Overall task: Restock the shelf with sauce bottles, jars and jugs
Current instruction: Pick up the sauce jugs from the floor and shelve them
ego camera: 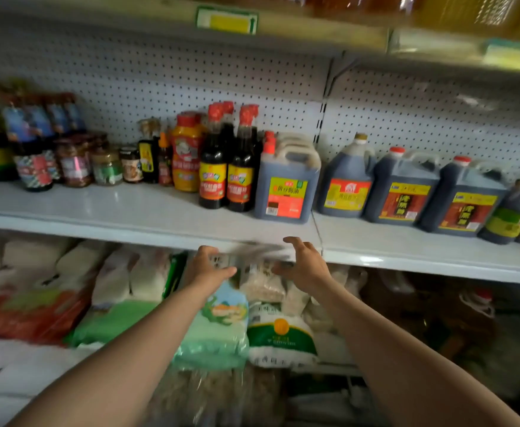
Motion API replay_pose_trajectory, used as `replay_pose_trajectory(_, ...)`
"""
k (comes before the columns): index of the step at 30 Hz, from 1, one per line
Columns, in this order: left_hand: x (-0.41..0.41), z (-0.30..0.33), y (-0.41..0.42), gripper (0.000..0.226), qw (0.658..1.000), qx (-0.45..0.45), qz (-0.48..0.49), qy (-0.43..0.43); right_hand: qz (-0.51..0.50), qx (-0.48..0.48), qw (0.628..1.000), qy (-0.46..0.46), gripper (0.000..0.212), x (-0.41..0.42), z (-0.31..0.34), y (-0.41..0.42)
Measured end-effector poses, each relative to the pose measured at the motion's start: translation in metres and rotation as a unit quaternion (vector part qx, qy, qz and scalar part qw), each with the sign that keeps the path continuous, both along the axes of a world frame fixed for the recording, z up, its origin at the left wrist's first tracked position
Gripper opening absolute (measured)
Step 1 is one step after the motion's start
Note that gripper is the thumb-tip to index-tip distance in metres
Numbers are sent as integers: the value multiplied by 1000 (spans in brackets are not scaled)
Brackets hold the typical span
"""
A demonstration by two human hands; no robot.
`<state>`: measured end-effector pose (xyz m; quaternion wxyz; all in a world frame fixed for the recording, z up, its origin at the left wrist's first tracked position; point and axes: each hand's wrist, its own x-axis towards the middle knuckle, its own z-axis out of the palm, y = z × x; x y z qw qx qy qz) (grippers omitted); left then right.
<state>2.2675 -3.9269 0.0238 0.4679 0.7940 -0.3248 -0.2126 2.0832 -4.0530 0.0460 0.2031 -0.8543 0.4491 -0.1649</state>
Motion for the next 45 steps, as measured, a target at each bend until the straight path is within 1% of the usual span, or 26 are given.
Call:
replay_pose_trajectory(2,0,-13,18,56,1000,0,1,10,-6,26,1000,12,80,0,-15,15)
replay_pose_trajectory(6,7,-37,40,60,999,14,-4,37,-26,59,997,31,89,7,-40,39)
replay_pose_trajectory(8,15,-48,47,60,999,23,-15,46,-32,72,996,35,88,15,-51,49)
replay_pose_trajectory(11,32,-65,55,60,997,48,-36,42,-42,93,994,39,83,30,-67,64)
replay_pose_trajectory(15,59,-92,70,60,993,93,-67,27,-57,138,987,61,83,53,-92,88)
replay_pose_trajectory(20,94,-146,95,62,984,154,-88,14,-69,183,976,97,82,80,-139,123)
replay_pose_trajectory(24,103,-202,114,63,975,194,-104,29,-87,214,965,127,83,90,-194,148)
replay_pose_trajectory(27,103,-247,128,63,966,224,-112,55,-96,256,952,136,82,89,-233,167)
replay_pose_trajectory(31,102,-300,144,64,956,259,-111,78,-89,287,941,157,81,83,-290,183)
replay_pose_trajectory(34,103,-346,150,62,949,283,-99,96,-85,311,931,173,81,80,-341,185)
replay_pose_trajectory(38,100,-422,159,63,937,319,-89,109,-84,336,918,192,74,71,-419,187)
replay_pose_trajectory(42,88,-504,169,59,926,345,-71,132,-106,368,908,169,71,61,-510,186)
replay_pose_trajectory(45,76,-568,173,58,925,341,-60,157,-129,398,899,132,67,59,-577,183)
